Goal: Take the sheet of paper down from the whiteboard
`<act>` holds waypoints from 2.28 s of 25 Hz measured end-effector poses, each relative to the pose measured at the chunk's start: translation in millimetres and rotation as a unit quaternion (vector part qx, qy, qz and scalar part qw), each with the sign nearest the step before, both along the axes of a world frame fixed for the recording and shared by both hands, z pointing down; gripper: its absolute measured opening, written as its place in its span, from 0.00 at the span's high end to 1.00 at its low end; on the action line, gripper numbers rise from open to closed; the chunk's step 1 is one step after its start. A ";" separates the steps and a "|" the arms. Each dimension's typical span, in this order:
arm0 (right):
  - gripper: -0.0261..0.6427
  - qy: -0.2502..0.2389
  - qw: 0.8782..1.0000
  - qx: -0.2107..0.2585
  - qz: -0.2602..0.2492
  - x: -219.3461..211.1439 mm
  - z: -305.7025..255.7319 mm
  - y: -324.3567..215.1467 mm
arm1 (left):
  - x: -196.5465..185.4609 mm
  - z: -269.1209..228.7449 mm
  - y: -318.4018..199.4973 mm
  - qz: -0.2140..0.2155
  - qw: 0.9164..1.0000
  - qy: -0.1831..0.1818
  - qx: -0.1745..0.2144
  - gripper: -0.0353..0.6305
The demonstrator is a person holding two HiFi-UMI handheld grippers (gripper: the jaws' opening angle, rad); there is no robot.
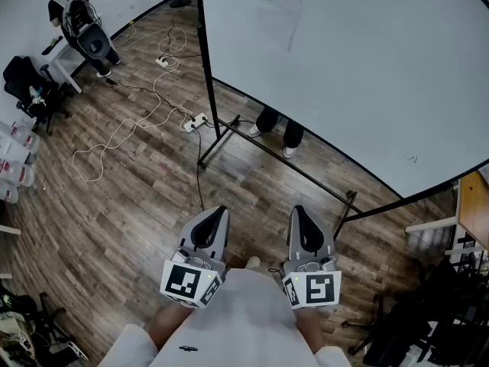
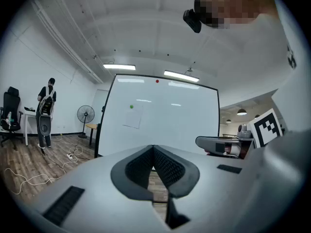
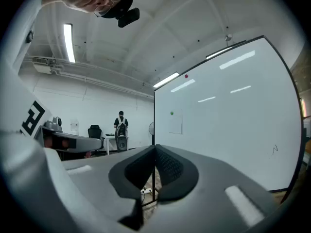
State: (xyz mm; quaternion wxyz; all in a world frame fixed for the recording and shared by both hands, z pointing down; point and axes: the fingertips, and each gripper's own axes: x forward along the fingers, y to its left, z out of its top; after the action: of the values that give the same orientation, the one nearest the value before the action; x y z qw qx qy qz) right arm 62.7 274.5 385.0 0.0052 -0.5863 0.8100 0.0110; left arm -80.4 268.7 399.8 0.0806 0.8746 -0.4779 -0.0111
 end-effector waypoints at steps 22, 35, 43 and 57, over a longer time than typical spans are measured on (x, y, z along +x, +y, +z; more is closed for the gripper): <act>0.94 -0.012 0.999 0.000 -0.033 58.1 17.5 9.1 | 64.0 1.0 5.5 -0.004 1.000 -0.025 0.017 0.93; 0.83 -0.012 0.998 0.009 -0.054 63.4 16.9 -34.7 | 63.7 1.3 -32.0 -0.032 0.998 -0.036 0.026 0.85; 0.83 0.000 0.999 0.000 -0.045 46.1 18.1 -120.7 | 43.4 0.8 -119.9 -0.029 0.999 -0.017 0.024 0.83; 0.83 0.004 0.999 0.007 0.034 15.9 -12.9 -314.0 | 9.4 -37.1 -333.7 0.035 0.999 0.003 0.040 0.80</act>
State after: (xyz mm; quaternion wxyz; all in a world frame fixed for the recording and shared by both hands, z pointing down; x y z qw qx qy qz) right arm 78.5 -39.4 372.2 0.0057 -0.6130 0.7898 0.0190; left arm -71.0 -65.0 362.7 0.0475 0.8931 -0.4463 -0.0297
